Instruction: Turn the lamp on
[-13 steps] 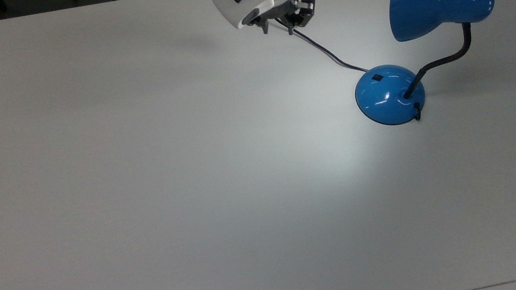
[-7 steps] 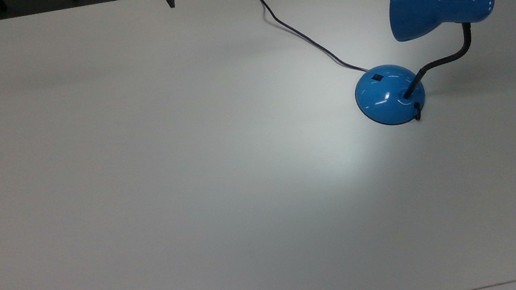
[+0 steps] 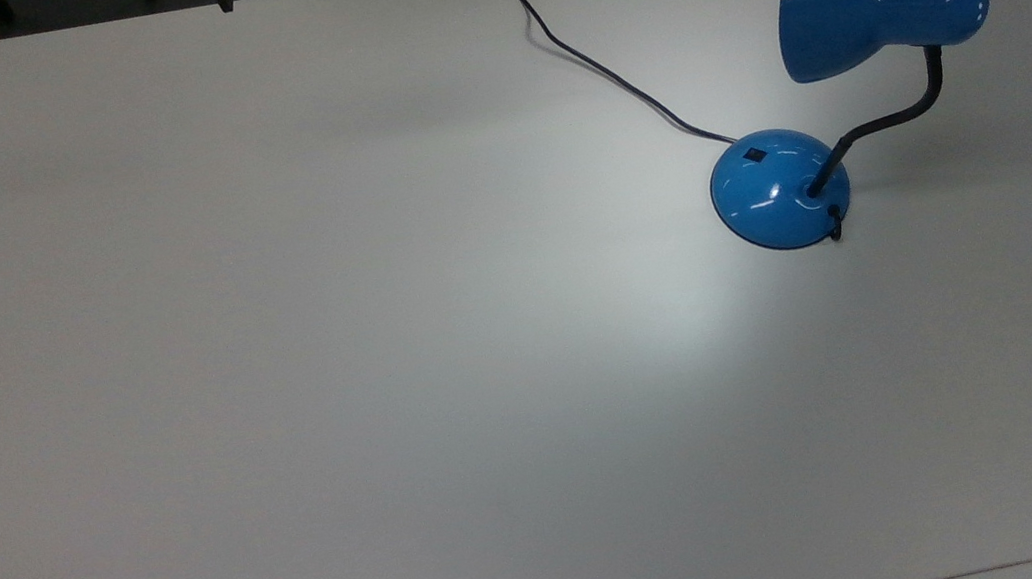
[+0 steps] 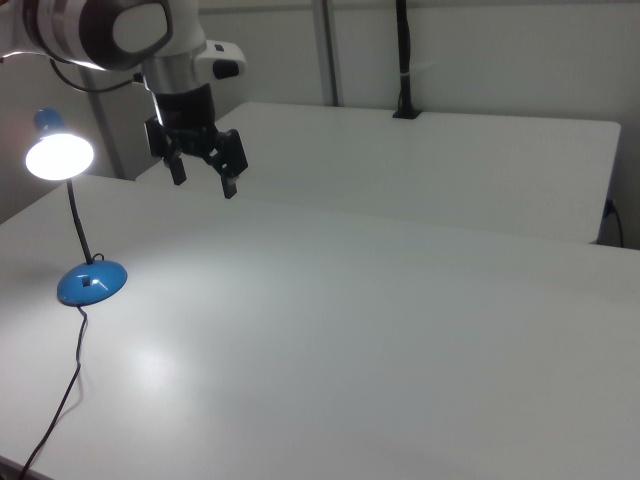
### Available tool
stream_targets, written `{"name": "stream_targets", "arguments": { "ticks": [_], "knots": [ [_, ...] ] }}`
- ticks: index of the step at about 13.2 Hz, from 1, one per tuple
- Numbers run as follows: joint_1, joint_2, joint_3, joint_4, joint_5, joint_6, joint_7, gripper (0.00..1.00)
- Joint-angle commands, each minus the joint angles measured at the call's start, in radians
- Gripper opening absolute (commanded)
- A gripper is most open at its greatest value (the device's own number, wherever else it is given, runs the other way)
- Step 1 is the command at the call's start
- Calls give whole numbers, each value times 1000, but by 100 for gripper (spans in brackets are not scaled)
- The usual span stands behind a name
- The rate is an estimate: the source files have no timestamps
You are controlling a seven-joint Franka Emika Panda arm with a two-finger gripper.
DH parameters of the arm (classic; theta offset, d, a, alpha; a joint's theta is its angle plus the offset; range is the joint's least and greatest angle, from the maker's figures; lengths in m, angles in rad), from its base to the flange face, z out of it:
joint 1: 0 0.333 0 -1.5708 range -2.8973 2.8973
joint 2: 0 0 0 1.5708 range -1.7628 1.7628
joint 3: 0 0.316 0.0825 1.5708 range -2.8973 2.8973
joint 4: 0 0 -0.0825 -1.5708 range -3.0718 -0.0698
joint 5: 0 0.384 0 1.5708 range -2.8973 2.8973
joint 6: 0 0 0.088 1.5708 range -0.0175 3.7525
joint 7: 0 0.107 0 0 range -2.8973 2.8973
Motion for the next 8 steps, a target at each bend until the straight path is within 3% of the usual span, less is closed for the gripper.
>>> {"name": "stream_targets", "arguments": {
  "ticks": [1, 4, 8],
  "knots": [
    [12, 16, -11, 15, -14, 44, -9, 100],
    [12, 22, -11, 38, -17, 44, 74, 100],
    [15, 24, -2, 38, -29, 36, 73, 100]
  ]
}}
